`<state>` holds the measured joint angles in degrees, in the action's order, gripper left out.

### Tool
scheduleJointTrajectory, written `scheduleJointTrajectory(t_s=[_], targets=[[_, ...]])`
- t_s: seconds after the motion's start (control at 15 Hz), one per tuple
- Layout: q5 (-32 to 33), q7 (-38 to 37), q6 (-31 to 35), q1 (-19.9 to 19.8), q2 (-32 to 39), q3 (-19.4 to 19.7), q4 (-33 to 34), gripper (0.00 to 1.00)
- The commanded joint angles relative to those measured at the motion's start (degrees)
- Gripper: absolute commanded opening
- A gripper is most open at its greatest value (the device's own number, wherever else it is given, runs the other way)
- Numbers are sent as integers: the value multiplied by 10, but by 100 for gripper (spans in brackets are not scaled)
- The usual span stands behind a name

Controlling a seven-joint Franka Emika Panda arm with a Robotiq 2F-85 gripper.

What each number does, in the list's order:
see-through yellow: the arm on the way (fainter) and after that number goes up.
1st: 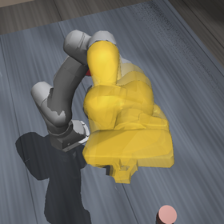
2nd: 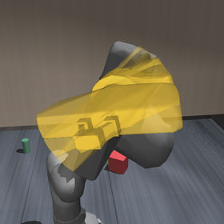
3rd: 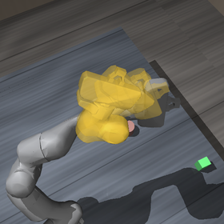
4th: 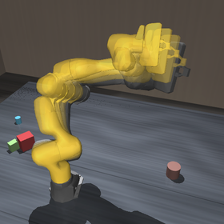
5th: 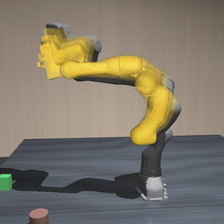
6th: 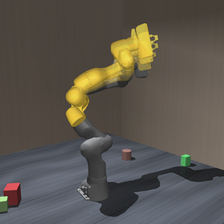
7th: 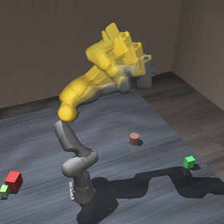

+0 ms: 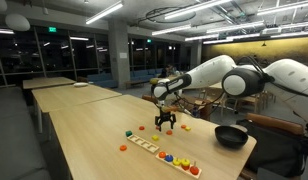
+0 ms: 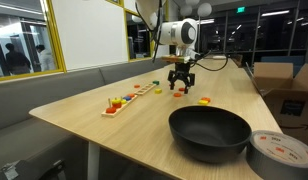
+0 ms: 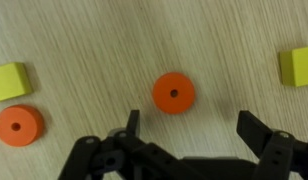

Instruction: Put the orange object in the middle position on the wooden board

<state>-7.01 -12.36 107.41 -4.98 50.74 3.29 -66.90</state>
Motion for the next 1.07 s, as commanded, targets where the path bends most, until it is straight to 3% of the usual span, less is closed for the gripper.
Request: scheduleJointTrajectory(t_s=[0.0, 1.0], targets=[[-11, -4, 12, -8, 5, -3, 17, 100], [-10, 6, 77, -11, -55, -2, -79, 100]])
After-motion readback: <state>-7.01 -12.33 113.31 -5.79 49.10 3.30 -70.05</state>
